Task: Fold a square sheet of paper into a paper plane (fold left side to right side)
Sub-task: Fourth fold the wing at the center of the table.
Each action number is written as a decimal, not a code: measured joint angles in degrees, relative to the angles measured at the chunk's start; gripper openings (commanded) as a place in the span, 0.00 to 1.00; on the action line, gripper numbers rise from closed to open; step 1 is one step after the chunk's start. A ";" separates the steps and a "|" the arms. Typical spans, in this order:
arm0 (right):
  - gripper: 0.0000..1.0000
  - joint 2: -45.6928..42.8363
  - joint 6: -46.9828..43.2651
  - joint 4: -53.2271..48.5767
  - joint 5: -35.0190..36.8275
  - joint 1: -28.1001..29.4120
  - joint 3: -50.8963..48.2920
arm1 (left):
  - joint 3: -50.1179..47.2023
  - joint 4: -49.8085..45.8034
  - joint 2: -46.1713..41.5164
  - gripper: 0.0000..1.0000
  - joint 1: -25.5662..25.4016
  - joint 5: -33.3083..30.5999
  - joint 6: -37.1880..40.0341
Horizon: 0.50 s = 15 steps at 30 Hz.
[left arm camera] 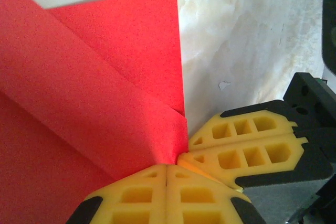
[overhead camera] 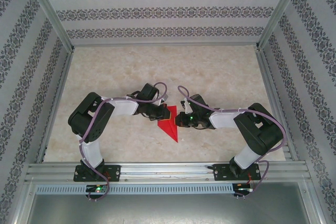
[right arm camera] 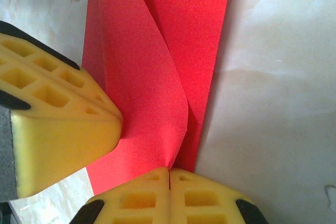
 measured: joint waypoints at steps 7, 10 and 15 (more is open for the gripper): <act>0.00 0.00 -0.02 -0.39 0.11 0.00 0.20 | 0.07 -1.29 1.18 0.01 0.00 -1.60 0.83; 0.00 0.00 -0.04 -0.63 0.13 0.00 0.33 | 0.13 -1.44 1.44 0.00 0.00 -1.64 1.31; 0.00 -0.15 -0.02 -0.87 0.20 0.07 0.39 | 0.20 -1.68 1.44 0.00 0.00 -1.97 1.79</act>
